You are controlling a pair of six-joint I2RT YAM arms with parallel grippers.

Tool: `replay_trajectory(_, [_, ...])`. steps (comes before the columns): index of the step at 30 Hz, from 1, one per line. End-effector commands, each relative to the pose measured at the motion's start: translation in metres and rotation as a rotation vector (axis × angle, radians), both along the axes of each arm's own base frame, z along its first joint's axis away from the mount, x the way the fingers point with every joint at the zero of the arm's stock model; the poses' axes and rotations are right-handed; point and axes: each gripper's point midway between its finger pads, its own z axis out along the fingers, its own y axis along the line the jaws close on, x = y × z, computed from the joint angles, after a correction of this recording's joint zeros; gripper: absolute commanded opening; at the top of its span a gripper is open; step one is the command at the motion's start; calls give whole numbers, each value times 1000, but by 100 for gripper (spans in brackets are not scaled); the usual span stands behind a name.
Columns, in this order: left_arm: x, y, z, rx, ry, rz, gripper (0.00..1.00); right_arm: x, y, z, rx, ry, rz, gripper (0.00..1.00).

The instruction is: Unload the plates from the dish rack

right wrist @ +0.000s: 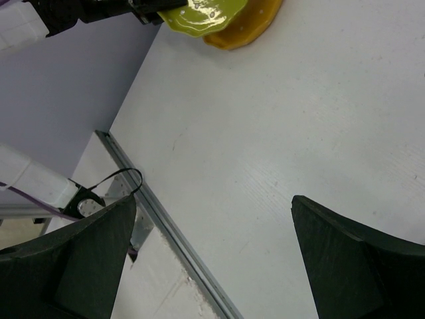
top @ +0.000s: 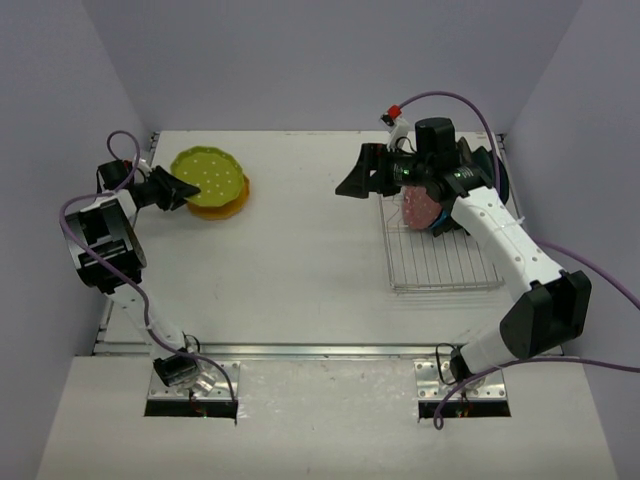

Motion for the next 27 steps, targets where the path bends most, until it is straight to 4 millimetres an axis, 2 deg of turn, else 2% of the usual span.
replay_trajectory(1, [24, 10, 34, 20, -140, -33, 0, -3, -5, 10, 4, -52, 2, 99])
replay_trajectory(13, [32, 9, 8, 11, -93, -49, 1, -2, -4, 2, 2, -27, 5, 99])
replay_trajectory(18, [35, 5, 0, 24, -73, -53, 11, -1, -4, 0, 1, -23, 6, 99])
replay_trajectory(25, [37, 4, -7, 103, -37, -51, 37, -2, -4, -1, -1, -20, 7, 99])
replay_trajectory(27, [36, 6, -8, 152, -11, -49, 42, -2, -4, 0, 0, -23, 6, 99])
